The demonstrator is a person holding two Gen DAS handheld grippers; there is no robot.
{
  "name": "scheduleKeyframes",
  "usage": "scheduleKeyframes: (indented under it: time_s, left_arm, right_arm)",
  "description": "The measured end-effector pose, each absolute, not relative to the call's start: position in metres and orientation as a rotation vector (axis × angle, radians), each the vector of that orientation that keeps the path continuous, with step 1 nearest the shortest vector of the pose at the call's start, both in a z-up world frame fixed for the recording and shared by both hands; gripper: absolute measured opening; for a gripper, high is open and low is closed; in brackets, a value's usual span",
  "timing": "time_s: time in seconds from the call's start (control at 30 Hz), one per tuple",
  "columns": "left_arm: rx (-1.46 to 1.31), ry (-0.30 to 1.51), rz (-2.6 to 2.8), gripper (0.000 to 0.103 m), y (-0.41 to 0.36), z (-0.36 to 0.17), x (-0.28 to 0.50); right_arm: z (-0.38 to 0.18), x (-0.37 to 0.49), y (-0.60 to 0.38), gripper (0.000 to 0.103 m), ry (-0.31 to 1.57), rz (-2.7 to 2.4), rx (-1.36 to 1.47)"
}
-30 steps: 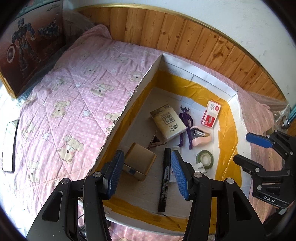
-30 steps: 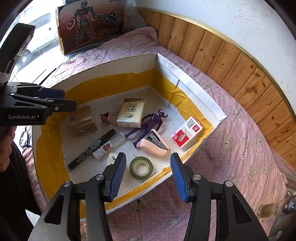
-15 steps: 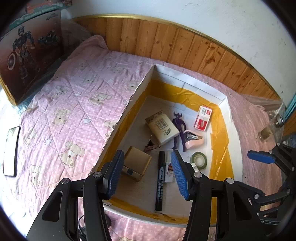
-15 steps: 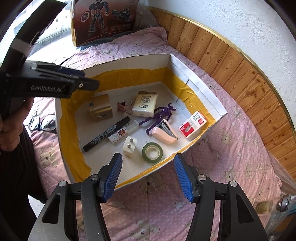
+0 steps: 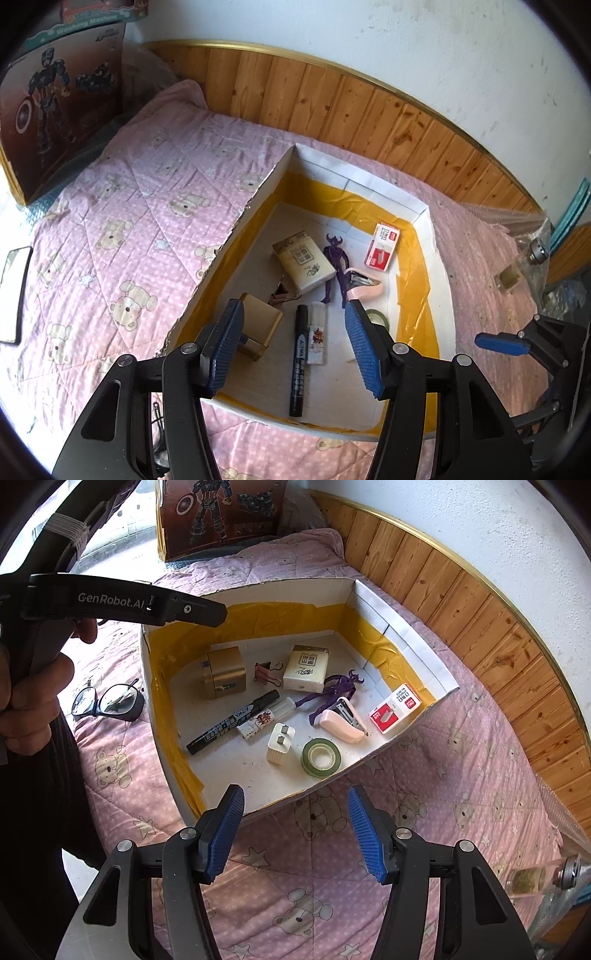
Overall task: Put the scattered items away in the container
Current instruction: 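Withdraw both open tools up from the box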
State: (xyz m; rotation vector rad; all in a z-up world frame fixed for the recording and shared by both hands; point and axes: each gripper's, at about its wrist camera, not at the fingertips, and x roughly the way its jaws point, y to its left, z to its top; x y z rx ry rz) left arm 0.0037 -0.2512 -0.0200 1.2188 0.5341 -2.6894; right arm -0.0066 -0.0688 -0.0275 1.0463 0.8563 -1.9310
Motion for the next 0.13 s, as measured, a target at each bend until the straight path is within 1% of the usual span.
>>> scheduleKeyframes:
  time_s: [0.13]
  left_arm:
    - [1.171, 0.541, -2.673, 0.062, -0.2509, -0.0178, 0.0091]
  right_arm:
    - [-0.0251, -0.0026, -0.0693, 0.06, 0.84, -1.93, 1.047]
